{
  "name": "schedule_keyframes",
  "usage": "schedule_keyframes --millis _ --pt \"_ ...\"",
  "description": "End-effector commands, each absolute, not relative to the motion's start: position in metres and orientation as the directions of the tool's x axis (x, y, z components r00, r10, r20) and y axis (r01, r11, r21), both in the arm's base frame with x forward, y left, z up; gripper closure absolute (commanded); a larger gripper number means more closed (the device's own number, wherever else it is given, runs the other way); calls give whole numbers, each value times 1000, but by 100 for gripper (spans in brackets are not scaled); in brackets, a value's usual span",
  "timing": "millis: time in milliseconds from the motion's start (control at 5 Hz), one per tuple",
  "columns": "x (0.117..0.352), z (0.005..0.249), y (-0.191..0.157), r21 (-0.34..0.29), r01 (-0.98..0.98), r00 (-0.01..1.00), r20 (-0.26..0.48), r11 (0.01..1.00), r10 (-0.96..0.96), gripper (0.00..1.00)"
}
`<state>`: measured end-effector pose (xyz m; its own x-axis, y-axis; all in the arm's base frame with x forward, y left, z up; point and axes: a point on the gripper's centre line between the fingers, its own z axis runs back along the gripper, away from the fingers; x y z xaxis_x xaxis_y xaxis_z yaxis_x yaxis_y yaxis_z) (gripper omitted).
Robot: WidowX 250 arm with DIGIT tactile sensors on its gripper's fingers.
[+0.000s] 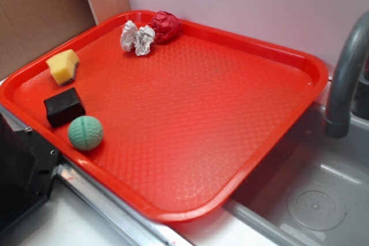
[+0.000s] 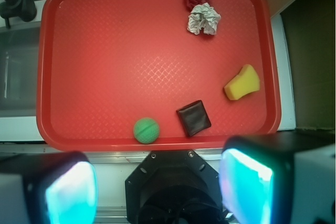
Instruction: Grab the black box.
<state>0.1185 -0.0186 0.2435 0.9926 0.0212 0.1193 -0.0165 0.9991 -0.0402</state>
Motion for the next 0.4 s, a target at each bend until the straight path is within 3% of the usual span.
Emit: schedule_keyframes --millis 0,200 --pt "118 244 -19 -40 -16 993 119 999 21 0" --pt "132 194 -14 -76 103 988 122 992 -93 0"
